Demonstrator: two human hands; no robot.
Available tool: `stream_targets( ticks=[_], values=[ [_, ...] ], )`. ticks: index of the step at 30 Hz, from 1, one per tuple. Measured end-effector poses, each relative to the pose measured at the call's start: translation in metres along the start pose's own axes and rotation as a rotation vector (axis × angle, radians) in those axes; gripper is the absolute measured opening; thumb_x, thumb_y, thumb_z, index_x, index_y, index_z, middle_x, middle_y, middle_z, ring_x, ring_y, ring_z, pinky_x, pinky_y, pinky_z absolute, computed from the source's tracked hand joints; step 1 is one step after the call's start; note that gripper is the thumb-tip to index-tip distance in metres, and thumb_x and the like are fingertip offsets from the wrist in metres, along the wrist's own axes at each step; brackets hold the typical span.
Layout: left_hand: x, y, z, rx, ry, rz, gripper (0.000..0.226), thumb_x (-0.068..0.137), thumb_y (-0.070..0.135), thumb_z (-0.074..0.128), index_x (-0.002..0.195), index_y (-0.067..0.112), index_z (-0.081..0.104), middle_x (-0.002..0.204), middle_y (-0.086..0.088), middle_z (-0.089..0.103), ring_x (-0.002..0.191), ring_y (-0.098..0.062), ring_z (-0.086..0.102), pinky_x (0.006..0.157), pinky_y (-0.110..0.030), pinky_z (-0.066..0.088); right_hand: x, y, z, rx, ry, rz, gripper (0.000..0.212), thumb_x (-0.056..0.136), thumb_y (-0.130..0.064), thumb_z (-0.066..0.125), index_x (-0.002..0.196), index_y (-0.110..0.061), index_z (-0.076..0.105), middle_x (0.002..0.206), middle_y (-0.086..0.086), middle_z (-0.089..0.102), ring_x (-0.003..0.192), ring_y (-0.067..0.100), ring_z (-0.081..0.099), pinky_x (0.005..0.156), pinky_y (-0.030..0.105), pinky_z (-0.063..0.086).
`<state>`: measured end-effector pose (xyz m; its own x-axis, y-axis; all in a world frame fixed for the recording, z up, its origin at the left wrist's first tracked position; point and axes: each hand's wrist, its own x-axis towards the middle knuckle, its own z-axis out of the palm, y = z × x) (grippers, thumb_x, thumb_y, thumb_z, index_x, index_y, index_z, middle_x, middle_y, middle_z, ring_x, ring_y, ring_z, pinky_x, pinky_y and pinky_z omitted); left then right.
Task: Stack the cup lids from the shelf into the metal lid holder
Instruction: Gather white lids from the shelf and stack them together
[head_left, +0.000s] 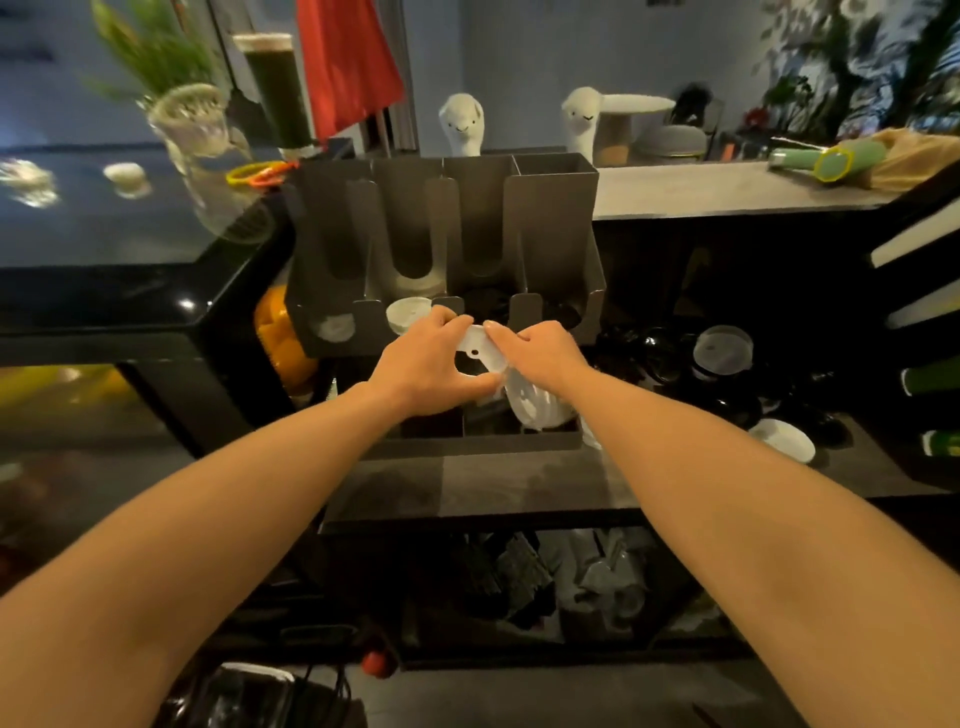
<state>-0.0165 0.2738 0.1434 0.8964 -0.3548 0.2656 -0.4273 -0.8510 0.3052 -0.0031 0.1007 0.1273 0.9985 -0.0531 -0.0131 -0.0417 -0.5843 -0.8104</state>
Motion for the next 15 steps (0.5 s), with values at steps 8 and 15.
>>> stream_targets(
  ticks=[8,15],
  values=[
    [-0.003,-0.040,-0.036,0.073,0.181,-0.043,0.076,0.080,0.064,0.069,0.140,0.019,0.053,0.137,0.000,0.053,0.116,-0.020,0.057,0.091,-0.034,0.051,0.013,-0.045,0.022,-0.039,-0.043,-0.262,0.036,0.106,-0.039,0.038,0.137,-0.025,0.049,0.122,0.001,0.061,0.106,0.017,0.056,0.084,0.032,0.047],
    [0.019,-0.062,-0.052,0.060,0.281,-0.193,0.069,0.082,0.054,0.072,0.137,0.015,0.055,0.135,-0.004,0.055,0.116,-0.023,0.056,0.088,-0.033,0.047,0.028,-0.067,0.030,-0.308,-0.132,-0.403,0.049,0.106,-0.024,0.037,0.152,-0.031,0.027,0.110,0.006,0.065,0.084,0.018,0.062,0.074,0.036,0.056]
  ],
)
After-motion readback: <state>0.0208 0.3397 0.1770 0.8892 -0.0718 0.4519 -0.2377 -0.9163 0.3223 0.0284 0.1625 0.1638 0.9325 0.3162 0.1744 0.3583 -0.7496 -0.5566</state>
